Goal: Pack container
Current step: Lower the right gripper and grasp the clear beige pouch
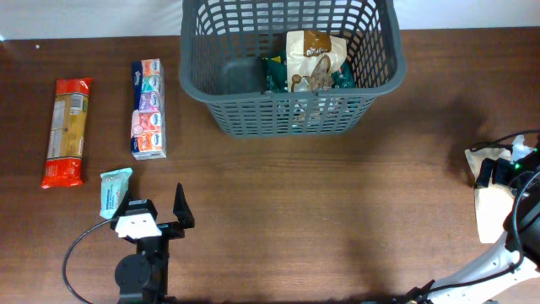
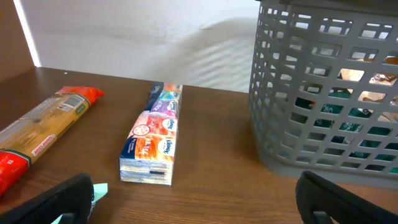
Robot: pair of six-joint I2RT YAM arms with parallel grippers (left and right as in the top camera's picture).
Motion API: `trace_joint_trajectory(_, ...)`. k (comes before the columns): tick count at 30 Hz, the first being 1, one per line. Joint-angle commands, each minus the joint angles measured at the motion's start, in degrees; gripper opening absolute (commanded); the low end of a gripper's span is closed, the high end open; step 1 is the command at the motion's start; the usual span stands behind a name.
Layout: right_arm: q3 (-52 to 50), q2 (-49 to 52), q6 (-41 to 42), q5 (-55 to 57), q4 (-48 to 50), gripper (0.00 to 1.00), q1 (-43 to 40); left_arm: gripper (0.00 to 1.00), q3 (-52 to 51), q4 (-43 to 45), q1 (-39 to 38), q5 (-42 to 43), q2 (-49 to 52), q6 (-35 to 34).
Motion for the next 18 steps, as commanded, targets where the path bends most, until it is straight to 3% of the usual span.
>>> trace_joint_trajectory(1, -2.47, -0.90, -0.20, -0.09, 1.44, 0.99, -0.07, 0.99, -0.33, 0.11, 0.35, -0.44, -0.48, -0.09)
trace_joint_trajectory(10, -5.60, -0.87, 0.50, -0.66, 5.38, 1.00, -0.07, 0.99, -0.33, 0.11, 0.35, -0.44, -0.48, -0.09)
trace_joint_trajectory(15, -7.93, -0.79, 1.11, -1.81, 7.67, 0.85, -0.07, 0.99, -0.33, 0.11, 0.35, -0.44, -0.48, -0.09)
trace_joint_trajectory(17, -8.52, -0.79, 1.11, -2.34, 8.13, 0.72, -0.07, 0.99, -0.33, 0.11, 0.35, -0.44, -0.48, -0.09)
trace_joint_trajectory(18, -8.72, -0.79, 1.18, -2.49, 8.35, 0.29, -0.07, 0.99, -0.33, 0.11, 0.35, -0.44, -0.48, -0.09)
